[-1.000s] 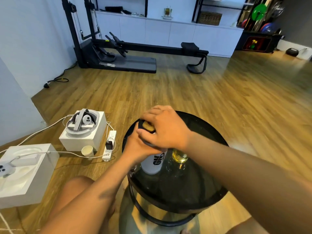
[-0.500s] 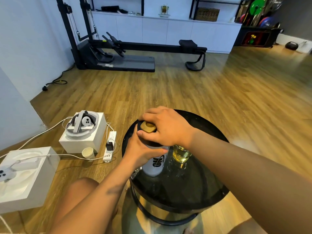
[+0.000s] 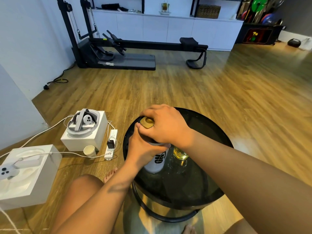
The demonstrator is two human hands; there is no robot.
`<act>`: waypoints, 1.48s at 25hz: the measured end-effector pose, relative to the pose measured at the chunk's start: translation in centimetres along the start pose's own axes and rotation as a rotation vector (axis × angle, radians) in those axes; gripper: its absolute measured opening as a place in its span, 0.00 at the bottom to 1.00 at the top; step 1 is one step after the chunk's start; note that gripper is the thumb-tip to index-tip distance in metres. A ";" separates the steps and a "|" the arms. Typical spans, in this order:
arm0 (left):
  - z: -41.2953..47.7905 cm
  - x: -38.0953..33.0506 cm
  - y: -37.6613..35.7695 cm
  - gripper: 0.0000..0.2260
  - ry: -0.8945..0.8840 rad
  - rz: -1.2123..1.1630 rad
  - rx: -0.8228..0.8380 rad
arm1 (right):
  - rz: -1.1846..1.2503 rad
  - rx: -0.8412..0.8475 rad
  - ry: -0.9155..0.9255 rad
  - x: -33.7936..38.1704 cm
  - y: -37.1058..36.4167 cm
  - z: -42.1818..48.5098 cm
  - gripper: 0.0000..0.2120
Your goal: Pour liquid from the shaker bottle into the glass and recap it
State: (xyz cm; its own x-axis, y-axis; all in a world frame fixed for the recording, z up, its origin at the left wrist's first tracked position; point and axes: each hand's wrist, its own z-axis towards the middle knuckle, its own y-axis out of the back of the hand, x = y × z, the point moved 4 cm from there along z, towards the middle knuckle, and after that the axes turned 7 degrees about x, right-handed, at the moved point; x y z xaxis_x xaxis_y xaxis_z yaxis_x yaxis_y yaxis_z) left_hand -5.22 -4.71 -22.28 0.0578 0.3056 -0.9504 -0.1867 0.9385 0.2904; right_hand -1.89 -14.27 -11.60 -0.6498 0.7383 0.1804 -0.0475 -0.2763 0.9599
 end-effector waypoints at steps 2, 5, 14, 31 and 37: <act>-0.2 0.0 -0.2 0.39 0.020 -0.009 -0.010 | -0.002 -0.011 -0.006 0.0 0.0 -0.2 0.22; -0.4 0.0 -0.3 0.39 0.052 -0.002 -0.014 | 0.000 -0.015 -0.013 0.1 0.2 -0.3 0.21; -0.4 -0.2 -0.1 0.42 0.046 0.015 -0.012 | -0.018 -0.023 -0.018 0.2 0.1 -0.3 0.22; -0.7 -1.3 1.7 0.47 0.137 0.082 0.263 | -0.012 0.135 0.054 -0.3 0.8 0.0 0.26; -0.9 -8.7 7.6 0.50 0.042 -0.025 0.382 | 0.268 0.296 0.007 0.0 3.9 0.0 0.44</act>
